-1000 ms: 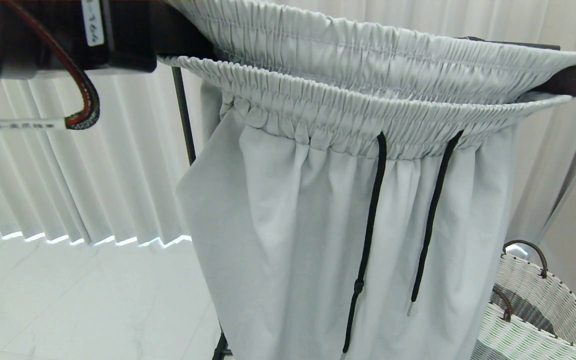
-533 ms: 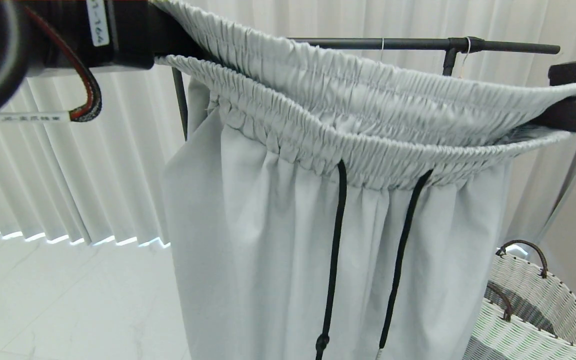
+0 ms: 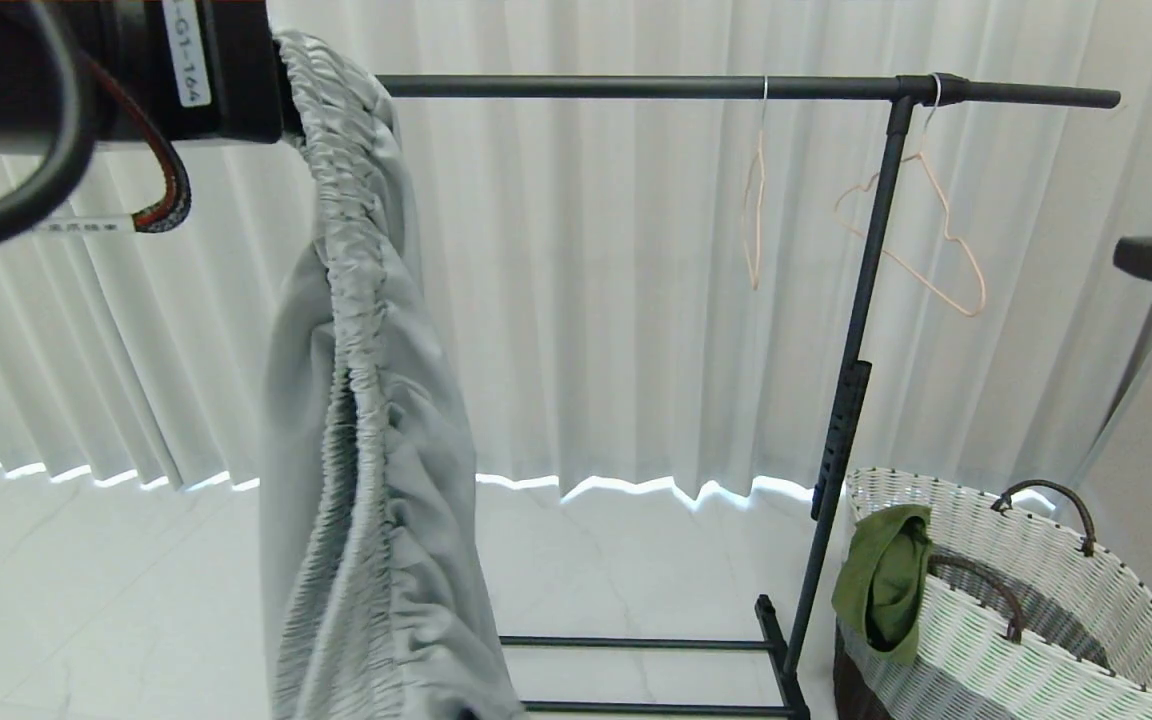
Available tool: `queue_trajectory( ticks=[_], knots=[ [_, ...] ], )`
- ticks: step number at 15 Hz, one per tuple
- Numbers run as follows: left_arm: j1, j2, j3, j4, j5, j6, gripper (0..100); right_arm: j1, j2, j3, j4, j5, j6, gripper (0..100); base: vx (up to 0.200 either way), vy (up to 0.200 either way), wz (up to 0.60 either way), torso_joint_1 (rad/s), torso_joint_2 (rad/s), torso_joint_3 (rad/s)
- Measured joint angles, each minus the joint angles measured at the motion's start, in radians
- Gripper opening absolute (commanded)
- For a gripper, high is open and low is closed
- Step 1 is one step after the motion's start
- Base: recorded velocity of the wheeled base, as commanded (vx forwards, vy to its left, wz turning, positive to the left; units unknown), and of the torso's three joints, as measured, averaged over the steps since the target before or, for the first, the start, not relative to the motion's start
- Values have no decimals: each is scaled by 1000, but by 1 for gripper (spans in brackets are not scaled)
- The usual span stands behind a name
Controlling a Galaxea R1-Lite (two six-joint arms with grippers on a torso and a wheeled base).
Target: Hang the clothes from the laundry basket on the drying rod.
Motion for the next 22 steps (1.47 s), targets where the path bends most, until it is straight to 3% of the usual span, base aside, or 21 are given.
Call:
queue_trajectory(
  ticks=[4, 9, 15, 22],
  knots=[
    [65, -95, 166, 0, 11, 132, 0, -253, -8, 18, 196, -115, -30, 100, 0, 0, 0, 0, 0, 0],
    [149, -214, 316, 0, 11, 151, 0, -448, -53, 157, 211, -229, -159, 100, 0, 0, 0, 0, 0, 0],
    [178, -239, 332, 0, 11, 149, 0, -493, -111, 271, 124, -228, -143, 100, 0, 0, 0, 0, 0, 0],
    [180, -245, 342, 0, 11, 149, 0, -500, -124, 284, 121, -226, -132, 100, 0, 0, 0, 108, -315, -202]
  ],
)
